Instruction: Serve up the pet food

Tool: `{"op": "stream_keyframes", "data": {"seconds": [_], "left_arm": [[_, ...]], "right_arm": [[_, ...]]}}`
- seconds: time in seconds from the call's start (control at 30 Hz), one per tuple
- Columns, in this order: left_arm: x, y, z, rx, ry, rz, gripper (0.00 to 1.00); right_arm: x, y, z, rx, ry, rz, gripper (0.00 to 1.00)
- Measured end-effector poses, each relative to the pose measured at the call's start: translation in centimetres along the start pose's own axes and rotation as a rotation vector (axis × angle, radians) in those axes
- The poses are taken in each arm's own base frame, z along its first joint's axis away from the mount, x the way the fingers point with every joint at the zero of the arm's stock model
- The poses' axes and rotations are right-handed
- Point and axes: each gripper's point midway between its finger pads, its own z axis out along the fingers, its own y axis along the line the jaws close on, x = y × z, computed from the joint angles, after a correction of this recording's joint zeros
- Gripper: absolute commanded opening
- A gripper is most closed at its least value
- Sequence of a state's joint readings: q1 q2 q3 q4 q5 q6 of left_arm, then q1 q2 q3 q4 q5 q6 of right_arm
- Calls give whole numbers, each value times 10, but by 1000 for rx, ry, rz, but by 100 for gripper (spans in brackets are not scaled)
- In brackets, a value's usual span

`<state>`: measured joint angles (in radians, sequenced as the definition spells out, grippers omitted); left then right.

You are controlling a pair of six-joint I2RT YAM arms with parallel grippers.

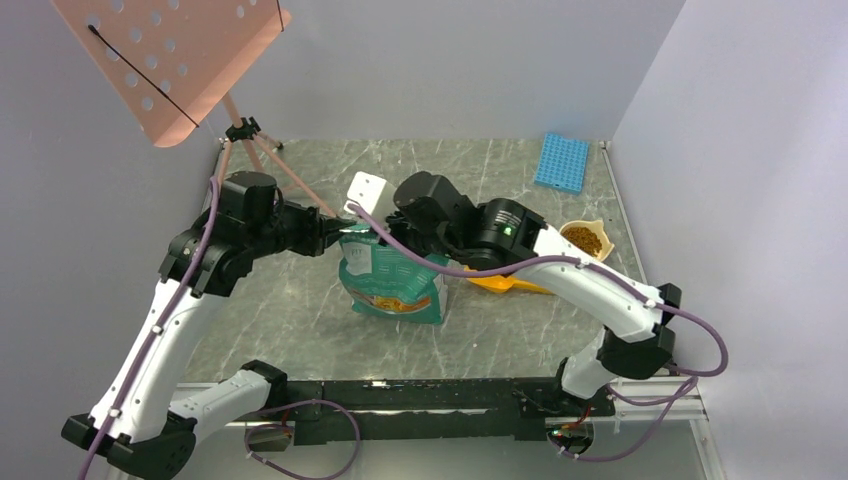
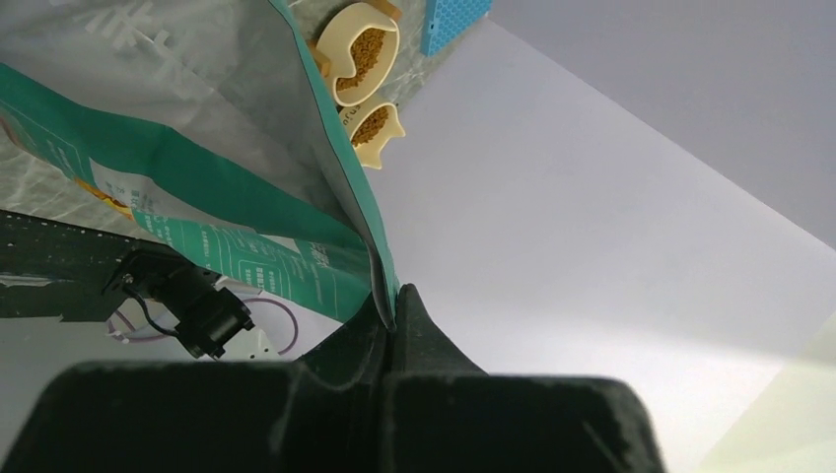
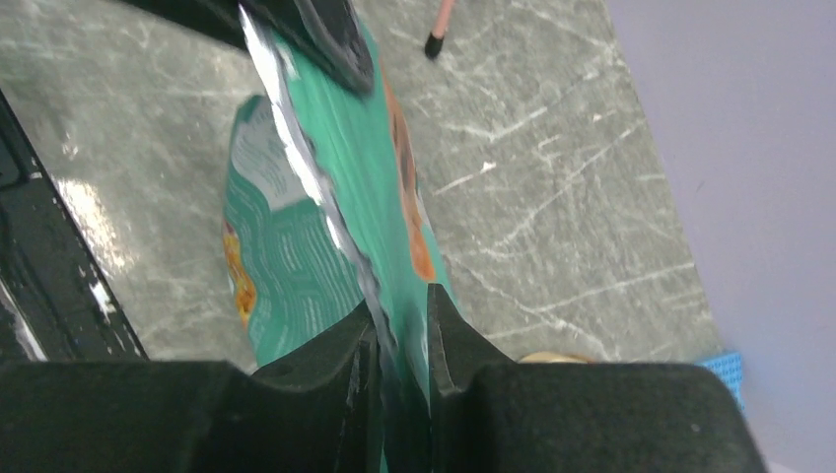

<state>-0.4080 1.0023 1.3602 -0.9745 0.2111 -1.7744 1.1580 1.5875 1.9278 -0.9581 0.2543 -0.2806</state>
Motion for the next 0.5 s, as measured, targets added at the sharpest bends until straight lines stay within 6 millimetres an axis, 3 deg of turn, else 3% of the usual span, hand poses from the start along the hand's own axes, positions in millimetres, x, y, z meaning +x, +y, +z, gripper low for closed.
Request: {"op": "stream_keyframes", "data": {"seconds": [0.1,0.13,0.17,0.43,0.5], "left_arm": [[0,1,-2,-1,-2,-2,0],[0,2,-2,-3,-2,-3,0],[-1,2,-3,-6,-4,-6,0],[0,7,-12,-42,-11,-16,0],[1,8,-13,-47,-6,-18,0]], "right_arm": [[16,-6,-10,13,15,7,23],[20,-7,-14,17,18,7,8],[23,-7,-17,21,20,7,0],[23,-2,-23,0,-19,18,1],[23,-1,-24,-6,-26,27,11]]}}
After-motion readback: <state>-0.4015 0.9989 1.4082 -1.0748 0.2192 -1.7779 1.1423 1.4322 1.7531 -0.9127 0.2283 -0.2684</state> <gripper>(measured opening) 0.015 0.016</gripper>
